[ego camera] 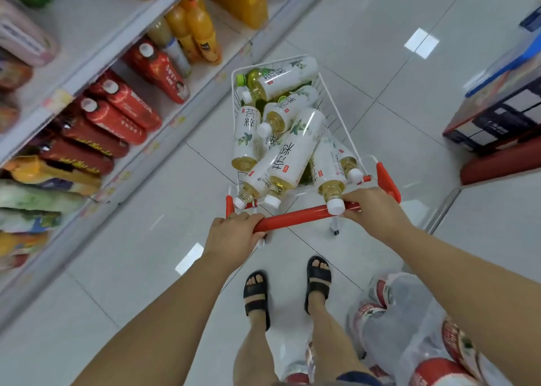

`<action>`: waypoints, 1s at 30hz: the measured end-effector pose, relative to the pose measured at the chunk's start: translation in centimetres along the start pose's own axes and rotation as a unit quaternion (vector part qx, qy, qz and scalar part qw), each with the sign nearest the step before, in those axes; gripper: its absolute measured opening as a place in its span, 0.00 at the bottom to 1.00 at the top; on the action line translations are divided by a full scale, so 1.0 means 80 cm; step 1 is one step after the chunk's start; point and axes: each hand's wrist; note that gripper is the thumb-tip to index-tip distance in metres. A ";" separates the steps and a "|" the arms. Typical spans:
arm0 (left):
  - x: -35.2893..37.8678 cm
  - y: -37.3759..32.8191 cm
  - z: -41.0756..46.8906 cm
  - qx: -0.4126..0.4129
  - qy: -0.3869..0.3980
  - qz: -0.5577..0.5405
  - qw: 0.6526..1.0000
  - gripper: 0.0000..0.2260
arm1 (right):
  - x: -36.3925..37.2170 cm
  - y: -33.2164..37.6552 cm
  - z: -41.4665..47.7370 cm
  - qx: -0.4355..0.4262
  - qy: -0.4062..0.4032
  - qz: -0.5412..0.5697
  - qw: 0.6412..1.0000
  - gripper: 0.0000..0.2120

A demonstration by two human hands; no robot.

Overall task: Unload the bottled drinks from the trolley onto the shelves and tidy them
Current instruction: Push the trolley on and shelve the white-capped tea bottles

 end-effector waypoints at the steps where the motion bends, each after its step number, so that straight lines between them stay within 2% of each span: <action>1: 0.002 0.004 -0.006 -0.004 0.003 -0.017 1.000 0.15 | -0.004 0.003 0.009 -0.012 0.009 -0.001 1.000 0.08; 3: 0.007 0.009 -0.016 -0.015 0.002 -0.049 0.999 0.16 | -0.010 0.010 0.026 -0.033 0.015 0.006 0.999 0.06; 5: 0.009 0.008 -0.023 -0.031 -0.008 -0.070 0.997 0.16 | -0.011 0.015 0.040 -0.056 -0.013 0.005 0.998 0.06; 9: 0.011 0.001 -0.034 -0.075 -0.027 -0.090 0.993 0.17 | -0.005 0.019 0.066 -0.073 -0.076 -0.032 0.994 0.14; 15: 0.007 0.001 -0.035 -0.120 -0.052 -0.119 0.984 0.19 | -0.015 0.036 0.108 -0.118 -0.054 -0.068 0.989 0.17; 25: -0.014 0.033 -0.035 -0.164 -0.081 -0.146 0.972 0.18 | -0.028 0.095 0.155 -0.216 -0.077 -0.069 0.971 0.08; 30: -0.017 0.075 -0.049 -0.169 -0.074 -0.151 0.971 0.19 | -0.017 0.143 0.158 -0.213 -0.070 -0.093 0.970 0.08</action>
Point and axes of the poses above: each hand's wrist, its own z-axis towards the middle knuckle, its own x-axis out of the palm, y = z × x, and after that the axes turned 5 degrees about -z, right-handed
